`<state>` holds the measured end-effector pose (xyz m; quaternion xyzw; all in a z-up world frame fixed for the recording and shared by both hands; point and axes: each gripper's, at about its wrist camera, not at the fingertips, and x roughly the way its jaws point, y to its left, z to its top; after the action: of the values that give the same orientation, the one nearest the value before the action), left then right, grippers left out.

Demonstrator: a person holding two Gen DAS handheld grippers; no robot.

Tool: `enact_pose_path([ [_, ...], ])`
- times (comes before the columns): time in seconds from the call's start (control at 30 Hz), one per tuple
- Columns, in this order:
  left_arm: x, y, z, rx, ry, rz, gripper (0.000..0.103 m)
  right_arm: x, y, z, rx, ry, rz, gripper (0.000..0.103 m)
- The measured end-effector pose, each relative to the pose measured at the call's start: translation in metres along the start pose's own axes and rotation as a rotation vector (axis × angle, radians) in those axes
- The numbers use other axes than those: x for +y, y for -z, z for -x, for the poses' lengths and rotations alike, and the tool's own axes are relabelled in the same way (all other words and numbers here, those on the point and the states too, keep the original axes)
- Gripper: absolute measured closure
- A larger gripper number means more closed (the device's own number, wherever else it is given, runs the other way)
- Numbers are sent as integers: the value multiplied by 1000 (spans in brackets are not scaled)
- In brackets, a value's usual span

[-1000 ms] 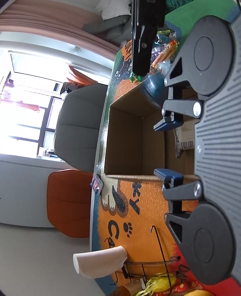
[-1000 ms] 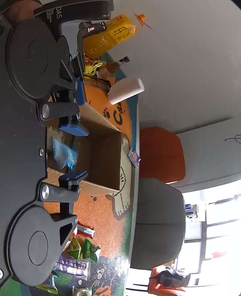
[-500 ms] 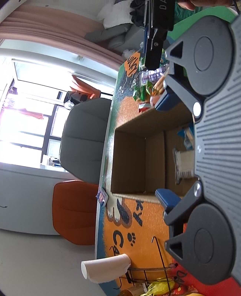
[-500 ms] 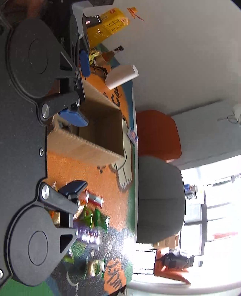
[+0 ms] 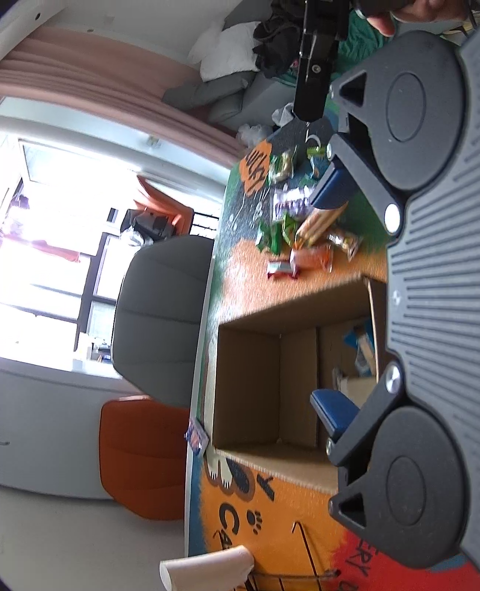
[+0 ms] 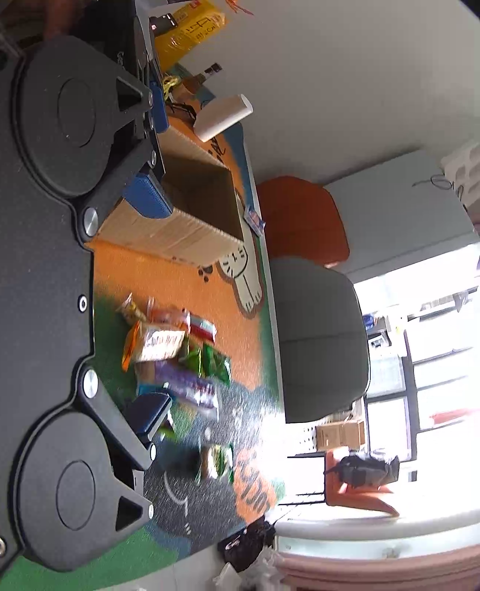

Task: Organize snacks
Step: 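Move both grippers back to the snack pile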

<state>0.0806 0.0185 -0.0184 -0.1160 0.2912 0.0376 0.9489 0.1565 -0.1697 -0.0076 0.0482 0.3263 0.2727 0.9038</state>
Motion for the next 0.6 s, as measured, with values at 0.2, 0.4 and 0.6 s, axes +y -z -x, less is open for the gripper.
enact_pose_path([
  [0.2,-18,2,-5,17,63,-25,0,-21,6,10,-3,36,-29,0],
  [0.4,-40,6,-11,29,104,-45,0,-39,12,17,-9,65,-42,0],
  [0.6,-62,10,-17,27,116,-92,0,-56,17,20,-14,75,-57,1],
])
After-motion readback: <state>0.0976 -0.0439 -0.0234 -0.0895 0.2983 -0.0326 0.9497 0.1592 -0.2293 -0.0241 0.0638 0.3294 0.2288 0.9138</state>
